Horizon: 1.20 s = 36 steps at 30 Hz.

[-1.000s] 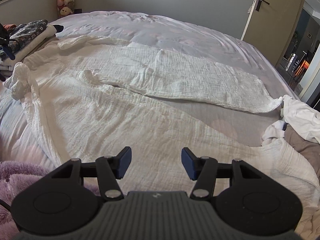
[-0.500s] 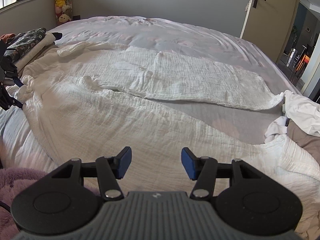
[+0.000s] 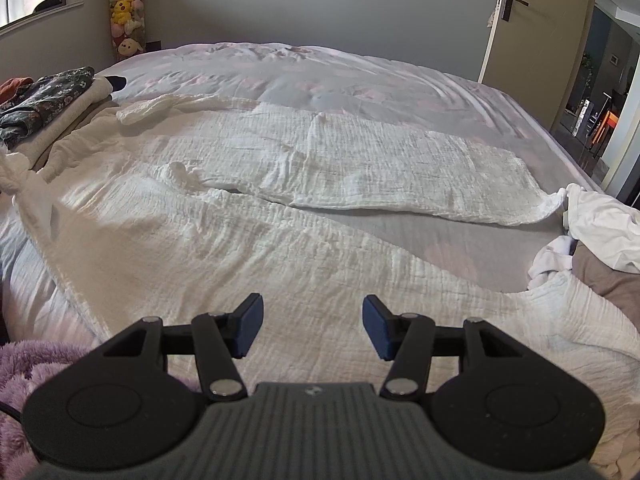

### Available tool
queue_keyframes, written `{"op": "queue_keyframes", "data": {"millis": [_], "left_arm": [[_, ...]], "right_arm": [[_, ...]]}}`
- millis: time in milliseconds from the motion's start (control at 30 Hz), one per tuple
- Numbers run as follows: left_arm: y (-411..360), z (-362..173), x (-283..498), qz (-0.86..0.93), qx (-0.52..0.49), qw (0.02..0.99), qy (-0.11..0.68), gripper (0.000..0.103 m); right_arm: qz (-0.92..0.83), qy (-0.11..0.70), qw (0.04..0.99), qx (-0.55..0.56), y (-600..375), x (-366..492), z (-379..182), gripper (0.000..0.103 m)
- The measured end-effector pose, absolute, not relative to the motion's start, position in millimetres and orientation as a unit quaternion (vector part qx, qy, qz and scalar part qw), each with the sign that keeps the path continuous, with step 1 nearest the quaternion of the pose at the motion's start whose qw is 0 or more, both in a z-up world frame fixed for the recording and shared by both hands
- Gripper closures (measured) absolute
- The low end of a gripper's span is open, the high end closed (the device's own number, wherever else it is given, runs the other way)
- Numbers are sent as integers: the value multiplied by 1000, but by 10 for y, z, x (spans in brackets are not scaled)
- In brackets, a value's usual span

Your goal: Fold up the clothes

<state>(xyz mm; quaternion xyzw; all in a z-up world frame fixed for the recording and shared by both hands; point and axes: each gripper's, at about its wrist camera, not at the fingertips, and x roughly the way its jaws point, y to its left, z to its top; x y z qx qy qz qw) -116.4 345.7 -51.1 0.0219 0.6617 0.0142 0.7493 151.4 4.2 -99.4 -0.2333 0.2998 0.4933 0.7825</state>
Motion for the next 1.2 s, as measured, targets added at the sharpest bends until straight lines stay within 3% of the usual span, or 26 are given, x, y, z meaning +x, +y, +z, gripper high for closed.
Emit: {"op": "queue_keyframes", "data": {"millis": [267,667,767,833,867,1200], "left_arm": [[3288,-809,-1210,-70,31,659,748,85],[3885,-1066,-696,22,-1,710,703,85],[3695,-1082,-786,-26,28,703,710,76],[3566,-1093,-908,-55,44,692,719,58],[3519,-1108,-970,-69,41,685,724,55],[3489,-1520,-1226,-80,-57,647,756,51]], "right_arm": [[494,299,782,-232,36,1527,-988,45],[495,301,783,-228,17,1530,-1002,45],[496,302,782,-225,14,1540,-1003,45],[498,303,782,-220,12,1555,-1002,45],[500,306,780,-217,14,1567,-1002,45],[501,303,781,-214,-5,1541,-989,45]]}}
